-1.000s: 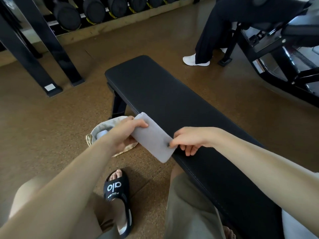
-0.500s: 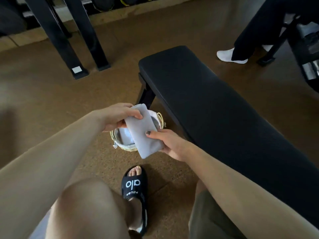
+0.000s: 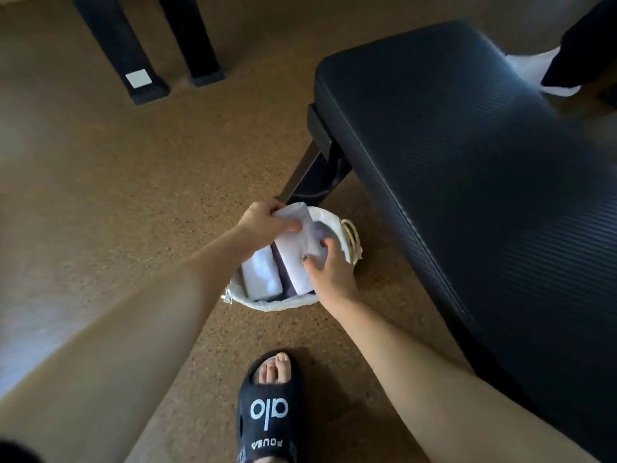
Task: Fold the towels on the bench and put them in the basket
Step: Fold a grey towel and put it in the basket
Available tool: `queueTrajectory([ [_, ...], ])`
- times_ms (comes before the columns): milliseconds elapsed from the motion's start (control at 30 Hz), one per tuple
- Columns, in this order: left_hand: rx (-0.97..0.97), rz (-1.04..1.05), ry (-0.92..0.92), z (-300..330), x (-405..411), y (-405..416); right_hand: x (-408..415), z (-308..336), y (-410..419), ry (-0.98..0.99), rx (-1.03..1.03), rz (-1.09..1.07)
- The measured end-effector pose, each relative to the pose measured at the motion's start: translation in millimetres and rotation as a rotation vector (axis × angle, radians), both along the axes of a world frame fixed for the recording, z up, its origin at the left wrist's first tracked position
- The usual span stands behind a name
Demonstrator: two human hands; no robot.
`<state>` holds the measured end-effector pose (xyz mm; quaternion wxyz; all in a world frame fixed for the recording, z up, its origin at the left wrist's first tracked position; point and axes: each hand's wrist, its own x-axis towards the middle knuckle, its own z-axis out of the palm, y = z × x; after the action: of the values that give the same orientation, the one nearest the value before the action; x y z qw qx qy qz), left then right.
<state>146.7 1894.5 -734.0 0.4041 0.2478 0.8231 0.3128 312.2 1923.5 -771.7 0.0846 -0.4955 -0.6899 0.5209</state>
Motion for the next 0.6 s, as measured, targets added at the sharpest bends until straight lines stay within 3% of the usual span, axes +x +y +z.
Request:
queueTrajectory([
  [200,-0.068,-0.165,0.208,-75,-11,19,-19,-60,11,-0.204,0.075,0.04],
  [367,-0.075,-0.114,0.266,-124,-6,24,-31,-92,18,-0.366,0.15,0.065],
  [500,-0.023,-0.163,0.35,-145,-2,22,-34,-103,12,-0.45,0.225,0.094],
  [600,-0.112,-0.202,0.449,-149,0,23,-35,-104,9,-0.536,0.311,0.106],
])
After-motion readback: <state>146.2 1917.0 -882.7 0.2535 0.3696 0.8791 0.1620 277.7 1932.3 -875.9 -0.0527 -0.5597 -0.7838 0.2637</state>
